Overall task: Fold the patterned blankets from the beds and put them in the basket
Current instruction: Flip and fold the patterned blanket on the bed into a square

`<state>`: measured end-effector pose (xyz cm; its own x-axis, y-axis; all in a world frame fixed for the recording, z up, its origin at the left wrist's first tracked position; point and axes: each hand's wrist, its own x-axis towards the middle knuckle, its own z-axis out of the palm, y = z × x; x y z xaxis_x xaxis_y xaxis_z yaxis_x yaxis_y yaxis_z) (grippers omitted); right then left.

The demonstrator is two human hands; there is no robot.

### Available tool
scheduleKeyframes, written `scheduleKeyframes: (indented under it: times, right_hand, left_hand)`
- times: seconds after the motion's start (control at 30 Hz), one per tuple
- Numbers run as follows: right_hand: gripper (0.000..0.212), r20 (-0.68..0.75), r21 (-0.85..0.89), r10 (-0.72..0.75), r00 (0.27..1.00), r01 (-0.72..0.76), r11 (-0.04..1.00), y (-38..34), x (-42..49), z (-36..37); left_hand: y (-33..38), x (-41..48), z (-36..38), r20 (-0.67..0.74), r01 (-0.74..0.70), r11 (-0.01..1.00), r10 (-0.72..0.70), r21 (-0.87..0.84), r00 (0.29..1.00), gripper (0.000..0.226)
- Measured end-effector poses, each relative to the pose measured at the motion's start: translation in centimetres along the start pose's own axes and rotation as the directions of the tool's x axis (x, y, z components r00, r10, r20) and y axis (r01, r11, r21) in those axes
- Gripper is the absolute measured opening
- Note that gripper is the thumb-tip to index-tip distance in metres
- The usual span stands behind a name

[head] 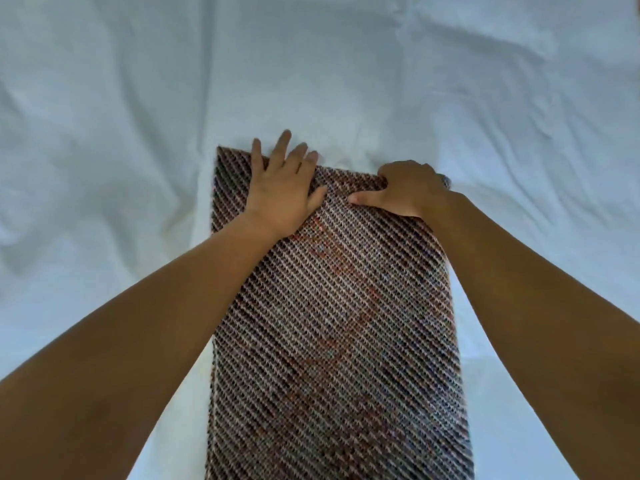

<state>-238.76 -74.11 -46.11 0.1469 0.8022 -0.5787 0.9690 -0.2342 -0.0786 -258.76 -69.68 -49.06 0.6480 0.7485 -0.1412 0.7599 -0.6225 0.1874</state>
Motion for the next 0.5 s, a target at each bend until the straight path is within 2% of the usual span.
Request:
scheduleKeyframes:
  times: [0.13,0.17,0.23,0.3,0.4,0.43,0.5]
  right_hand:
    - [0.074,-0.008,-0.098,-0.039,0.999,0.038,0.994,0.8,0.2,0.8]
    - [0.076,-0.040,-0.136,-0.049,0.998,0.043,0.990,1.3,0.3,0.8]
    - [0.075,-0.193,-0.149,-0.054,0.980,0.025,0.989,2.5,0.7,0.1]
    - [0.070,-0.370,-0.091,-0.007,0.929,-0.029,0.995,3.2,1.2,-0.5]
    - [0.052,-0.510,0.045,0.099,0.854,-0.089,0.995,2.0,1.1,0.4]
    - [0.050,-0.546,0.059,0.096,0.832,-0.076,0.995,0.9,0.4,1.4]
    - [0.052,-0.644,0.049,-0.015,0.765,0.061,0.997,-2.4,-2.0,3.9]
  left_hand:
    - [0.9,0.8,1.1,0.032,0.056,0.998,-0.056,-0.011,0.998,0.057]
    - [0.9,1.1,1.3,0.022,0.056,0.998,-0.056,0.018,0.998,0.057]
    - [0.9,1.9,1.4,0.011,0.045,0.998,-0.045,0.048,0.999,0.059]
    - [1.0,2.6,1.6,0.003,0.059,0.998,-0.059,0.033,0.998,0.060]
    - [1.3,3.1,2.1,0.001,0.121,0.992,-0.121,0.018,0.993,0.052]
    - [1.4,3.0,2.2,-0.008,0.131,0.991,-0.131,0.023,0.991,0.049]
    - [1.7,2.7,2.2,-0.042,0.126,0.992,-0.126,0.013,0.991,0.043]
